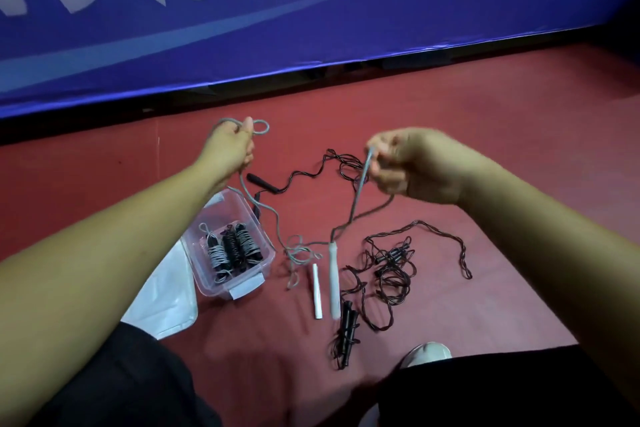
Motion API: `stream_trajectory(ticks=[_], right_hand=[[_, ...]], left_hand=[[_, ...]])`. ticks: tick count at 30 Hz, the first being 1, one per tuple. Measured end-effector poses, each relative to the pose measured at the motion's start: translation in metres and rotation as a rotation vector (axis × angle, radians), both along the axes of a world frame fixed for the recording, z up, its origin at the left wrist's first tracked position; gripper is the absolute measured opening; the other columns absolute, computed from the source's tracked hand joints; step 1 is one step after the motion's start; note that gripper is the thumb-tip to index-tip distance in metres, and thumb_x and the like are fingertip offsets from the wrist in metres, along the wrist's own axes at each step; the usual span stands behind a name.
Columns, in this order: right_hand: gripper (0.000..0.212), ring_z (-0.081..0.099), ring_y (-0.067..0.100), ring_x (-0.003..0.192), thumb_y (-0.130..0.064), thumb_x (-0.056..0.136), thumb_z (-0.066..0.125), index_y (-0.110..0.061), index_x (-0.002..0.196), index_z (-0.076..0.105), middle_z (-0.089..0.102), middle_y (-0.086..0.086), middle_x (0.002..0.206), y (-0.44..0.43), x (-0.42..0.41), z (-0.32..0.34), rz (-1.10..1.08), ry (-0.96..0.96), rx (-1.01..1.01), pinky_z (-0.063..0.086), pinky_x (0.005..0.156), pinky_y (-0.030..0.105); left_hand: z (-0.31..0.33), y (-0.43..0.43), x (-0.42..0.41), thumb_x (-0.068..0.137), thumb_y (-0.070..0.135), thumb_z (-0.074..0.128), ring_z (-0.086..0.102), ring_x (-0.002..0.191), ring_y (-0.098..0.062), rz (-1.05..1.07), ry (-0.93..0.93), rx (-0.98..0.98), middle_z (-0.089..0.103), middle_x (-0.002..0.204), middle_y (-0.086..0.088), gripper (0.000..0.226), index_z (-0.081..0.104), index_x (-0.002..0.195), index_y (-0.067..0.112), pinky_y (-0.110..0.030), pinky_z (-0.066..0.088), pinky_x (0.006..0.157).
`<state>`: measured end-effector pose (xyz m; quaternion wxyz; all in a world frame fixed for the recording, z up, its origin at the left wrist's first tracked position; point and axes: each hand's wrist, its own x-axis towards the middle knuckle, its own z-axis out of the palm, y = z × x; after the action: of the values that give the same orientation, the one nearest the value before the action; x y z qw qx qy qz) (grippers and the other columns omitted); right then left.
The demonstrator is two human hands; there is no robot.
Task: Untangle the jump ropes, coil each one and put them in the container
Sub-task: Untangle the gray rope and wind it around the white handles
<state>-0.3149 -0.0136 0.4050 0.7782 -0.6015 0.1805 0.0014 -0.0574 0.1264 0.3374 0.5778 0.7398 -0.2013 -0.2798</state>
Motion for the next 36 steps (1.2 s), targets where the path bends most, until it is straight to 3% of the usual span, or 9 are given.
stream_trajectory(ticks=[7, 12, 16, 18, 20, 22, 25, 28, 36], right_hand=[[0.014, 0.033, 0.010, 0.039, -0.007, 0.088, 0.036, -0.007, 0.083, 0.049, 0.057, 0.006, 0.061, -0.018, -0.001, 0.017, -0.137, -0.140, 0.056, 0.021, 0.042, 0.022], [0.030, 0.026, 0.013, 0.040, 0.003, 0.093, 0.037, -0.003, 0.071, 0.057, 0.046, 0.012, 0.054, -0.011, -0.001, 0.014, -0.125, 0.025, -0.286, 0.014, 0.044, 0.027], [0.045, 0.029, 0.014, 0.039, 0.007, 0.095, 0.036, -0.010, 0.063, 0.063, 0.048, 0.015, 0.059, -0.006, -0.003, 0.013, -0.048, 0.048, -0.307, 0.017, 0.041, 0.023], [0.036, 0.029, 0.013, 0.037, 0.005, 0.097, 0.037, -0.004, 0.073, 0.062, 0.050, 0.013, 0.058, -0.005, -0.001, 0.016, -0.057, 0.011, -0.275, 0.015, 0.042, 0.025], [0.026, 0.030, 0.012, 0.036, 0.003, 0.097, 0.037, 0.000, 0.081, 0.057, 0.053, 0.010, 0.059, -0.005, 0.001, 0.019, -0.081, -0.046, -0.232, 0.012, 0.045, 0.029], [0.023, 0.031, 0.011, 0.038, 0.002, 0.097, 0.037, -0.001, 0.083, 0.055, 0.055, 0.009, 0.062, -0.005, 0.003, 0.022, -0.111, -0.111, -0.182, 0.012, 0.046, 0.029], [0.023, 0.034, 0.010, 0.040, -0.002, 0.100, 0.039, -0.003, 0.084, 0.055, 0.056, 0.007, 0.065, -0.006, 0.009, 0.024, -0.242, -0.205, -0.081, 0.019, 0.042, 0.022], [0.023, 0.036, 0.008, 0.043, -0.007, 0.103, 0.041, -0.006, 0.086, 0.056, 0.054, 0.004, 0.067, -0.017, 0.014, 0.022, -0.432, -0.250, -0.010, 0.025, 0.043, 0.019], [0.029, 0.039, 0.006, 0.042, -0.022, 0.108, 0.039, -0.016, 0.084, 0.054, 0.056, -0.001, 0.061, -0.056, 0.005, -0.007, -0.844, -0.163, 0.052, 0.030, 0.041, 0.016]], left_hand=[[0.002, 0.000, -0.026, 0.096, -0.018, 0.033, 0.056, 0.067, -0.021, -0.332, 0.184, 0.154, 0.056, 0.080, -0.017, 0.024, 0.051, 0.101, -0.003, -0.018, 0.051, 0.054], [0.025, -0.008, -0.037, 0.105, 0.008, 0.041, 0.072, 0.089, -0.024, -0.345, 0.232, -0.032, 0.072, 0.097, -0.018, 0.023, 0.061, 0.116, 0.009, -0.028, 0.057, 0.080], [0.028, -0.003, -0.037, 0.100, 0.011, 0.049, 0.064, 0.101, -0.034, -0.449, -0.525, 0.716, 0.068, 0.109, -0.023, 0.025, 0.066, 0.113, -0.002, -0.034, 0.047, 0.079], [0.036, 0.006, -0.047, 0.101, 0.022, 0.052, 0.070, 0.082, -0.033, -0.615, -0.517, 0.899, 0.072, 0.086, -0.024, 0.035, 0.071, 0.096, -0.006, -0.033, 0.052, 0.071], [0.036, 0.010, -0.055, 0.091, 0.057, 0.058, 0.066, 0.060, -0.020, -0.692, -0.210, 0.652, 0.071, 0.071, -0.016, 0.060, 0.072, 0.094, -0.002, -0.028, 0.054, 0.065], [0.033, 0.010, -0.066, 0.065, 0.084, 0.061, 0.069, 0.089, -0.009, -0.800, -0.039, 0.286, 0.073, 0.107, -0.008, 0.081, 0.065, 0.114, 0.019, -0.022, 0.054, 0.083], [0.021, 0.008, -0.090, 0.086, 0.045, 0.069, 0.058, 0.122, -0.007, -0.997, -0.029, 0.050, 0.064, 0.130, 0.001, 0.045, 0.055, 0.123, 0.024, -0.019, 0.044, 0.100], [0.009, 0.010, -0.101, 0.094, 0.007, 0.062, 0.067, 0.100, -0.018, -1.007, 0.014, 0.046, 0.071, 0.103, -0.008, 0.011, 0.058, 0.102, 0.013, -0.029, 0.050, 0.092], [-0.002, 0.020, -0.091, 0.099, 0.008, 0.053, 0.054, 0.050, -0.017, -0.937, 0.159, 0.294, 0.054, 0.065, -0.008, 0.006, 0.057, 0.095, 0.006, -0.025, 0.043, 0.047]])
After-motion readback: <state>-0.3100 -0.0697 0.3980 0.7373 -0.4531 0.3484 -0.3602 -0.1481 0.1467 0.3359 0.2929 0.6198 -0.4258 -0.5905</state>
